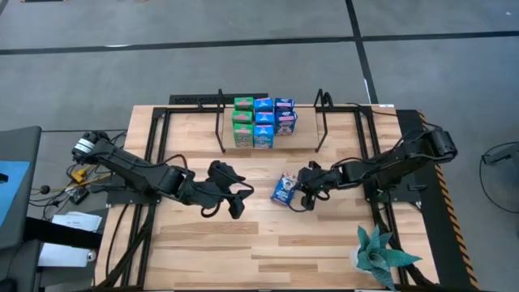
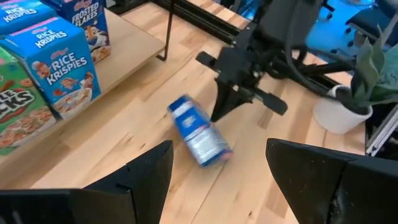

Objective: Stack cereal on shelf
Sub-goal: Put the blue cereal box on the shelf aligned with the blue cereal box

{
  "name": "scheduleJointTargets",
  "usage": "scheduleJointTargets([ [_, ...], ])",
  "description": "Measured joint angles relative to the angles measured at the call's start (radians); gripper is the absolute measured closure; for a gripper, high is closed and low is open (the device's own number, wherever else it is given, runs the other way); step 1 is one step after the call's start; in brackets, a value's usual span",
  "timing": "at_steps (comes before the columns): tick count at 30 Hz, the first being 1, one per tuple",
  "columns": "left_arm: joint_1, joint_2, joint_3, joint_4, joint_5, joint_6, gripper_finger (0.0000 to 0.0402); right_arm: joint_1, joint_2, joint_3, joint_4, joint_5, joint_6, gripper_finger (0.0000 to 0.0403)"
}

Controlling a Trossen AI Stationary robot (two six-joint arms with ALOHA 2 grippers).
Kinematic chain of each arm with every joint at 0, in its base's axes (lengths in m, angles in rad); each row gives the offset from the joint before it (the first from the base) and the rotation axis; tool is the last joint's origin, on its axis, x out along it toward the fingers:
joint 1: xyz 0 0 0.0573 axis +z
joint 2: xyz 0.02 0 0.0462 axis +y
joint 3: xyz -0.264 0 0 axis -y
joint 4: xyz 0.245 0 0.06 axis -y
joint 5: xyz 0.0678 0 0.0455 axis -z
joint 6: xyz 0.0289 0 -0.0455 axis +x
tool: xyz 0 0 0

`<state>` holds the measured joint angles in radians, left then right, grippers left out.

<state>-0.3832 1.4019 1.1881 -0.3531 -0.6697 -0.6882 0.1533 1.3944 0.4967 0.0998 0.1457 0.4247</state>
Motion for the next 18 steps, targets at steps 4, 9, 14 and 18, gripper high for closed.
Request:
scheduleJointTargets([
  [4,0.0,0.011,0.0,-0.024,-0.002,-0.033,0.0155,0.043,0.003,-0.024,0.035,0.072,0.048,0.0384],
  [9,-0.002,0.058,0.0,-0.04,-0.035,-0.091,0.0155,0.057,0.002,-0.031,0.039,0.097,0.042,0.0384],
  [14,0.017,0.151,0.0,-0.029,-0.011,-0.163,0.0155,0.056,0.002,-0.03,0.042,0.117,0.041,0.0384],
  [18,0.029,0.229,0.0,-0.007,0.044,-0.225,0.0155,0.057,-0.012,-0.03,0.082,0.118,0.035,0.0384],
])
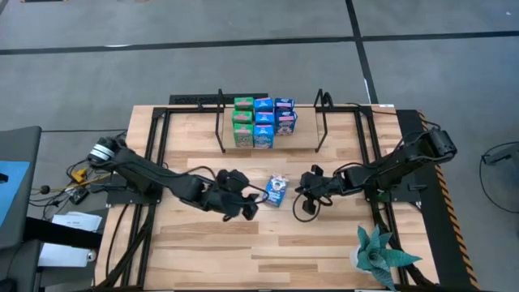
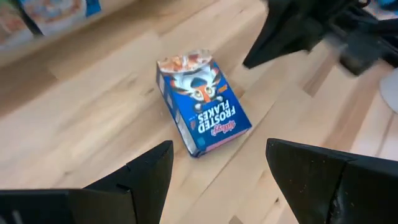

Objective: Stack cereal on shelf
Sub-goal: Put the blue cereal box on the shelf aligned with the blue cereal box

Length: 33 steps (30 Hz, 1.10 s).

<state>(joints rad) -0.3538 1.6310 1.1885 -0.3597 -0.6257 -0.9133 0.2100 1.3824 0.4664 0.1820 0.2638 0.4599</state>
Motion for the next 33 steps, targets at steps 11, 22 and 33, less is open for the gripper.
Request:
scheduleJointTargets([
  [11,-0.008,-0.018,0.001,0.137,-0.07,0.105,0.0155,-0.038,-0.02,-0.035,0.235,0.158,-0.076,0.0386],
  [22,-0.006,-0.013,0.0,0.126,-0.041,0.125,0.0155,-0.083,-0.02,-0.176,0.465,0.13,-0.073,0.0388],
  [33,0.017,-0.014,0.0,0.142,0.011,0.131,0.0155,-0.108,0.067,-0.179,0.564,0.121,-0.092,0.0388],
])
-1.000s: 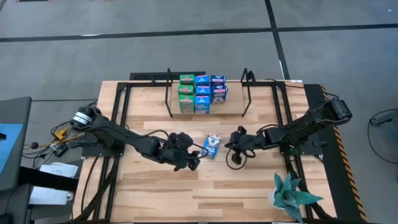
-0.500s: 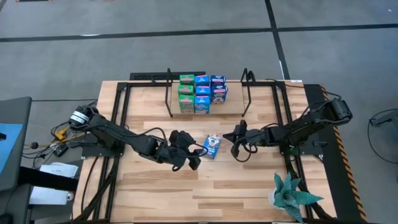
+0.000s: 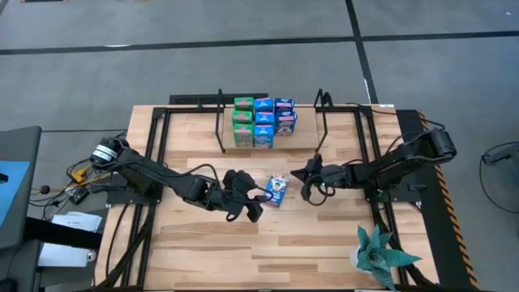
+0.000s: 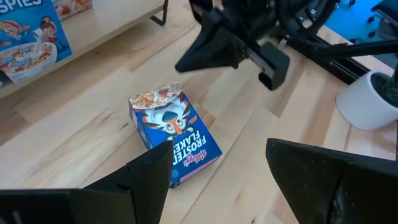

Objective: Stack cereal on shelf
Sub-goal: Put the blue cereal box on the shelf aligned with the blue cereal box

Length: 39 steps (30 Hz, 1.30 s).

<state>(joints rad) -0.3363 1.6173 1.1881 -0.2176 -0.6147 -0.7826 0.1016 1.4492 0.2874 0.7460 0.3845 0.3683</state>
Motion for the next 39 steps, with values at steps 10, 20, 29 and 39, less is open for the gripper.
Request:
scheduleJointTargets([
  [10,0.0,0.0,0.0,-0.02,0.006,-0.003,0.0155,0.024,0.159,0.006,0.127,-0.019,0.023,0.0388],
  [20,0.026,0.006,0.0,-0.074,0.027,-0.092,0.0155,0.052,0.25,0.008,0.154,-0.002,0.095,0.0387],
  [29,0.067,0.006,-0.141,0.169,0.067,-0.155,0.0155,0.091,0.261,-0.004,0.084,-0.015,0.108,0.0387],
  [39,0.103,0.006,-0.212,0.295,0.127,-0.119,0.0155,0.097,0.26,0.003,0.101,-0.042,0.104,0.0387],
])
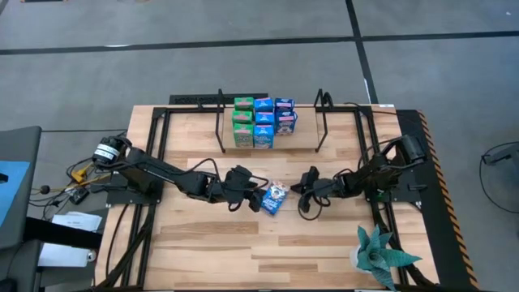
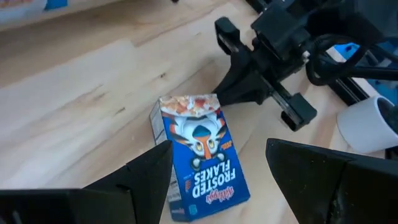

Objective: Stack cereal on shelf
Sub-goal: Put the blue cereal box on the shelf aligned with the blue cereal box

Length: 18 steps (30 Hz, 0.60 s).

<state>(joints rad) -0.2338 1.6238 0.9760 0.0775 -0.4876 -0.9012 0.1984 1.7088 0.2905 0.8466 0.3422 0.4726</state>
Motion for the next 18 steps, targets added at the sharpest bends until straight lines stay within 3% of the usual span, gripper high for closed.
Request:
scheduleJointTargets([
  [6,-0.008,0.033,0.0,-0.063,-0.011,0.004,0.0178,0.012,0.0,0.001,0.006,-0.006,0.003,0.0387],
  [9,-0.007,0.088,0.0,-0.004,0.033,-0.009,0.0229,0.012,0.0,0.001,0.007,-0.007,0.031,0.0387],
  [15,-0.014,0.219,-0.001,0.11,0.079,-0.056,0.038,0.026,-0.025,0.002,0.011,-0.007,0.033,0.0387],
  [18,-0.012,0.244,0.002,0.13,0.044,-0.105,0.0389,0.032,-0.062,0.002,-0.009,-0.007,0.031,0.0387],
])
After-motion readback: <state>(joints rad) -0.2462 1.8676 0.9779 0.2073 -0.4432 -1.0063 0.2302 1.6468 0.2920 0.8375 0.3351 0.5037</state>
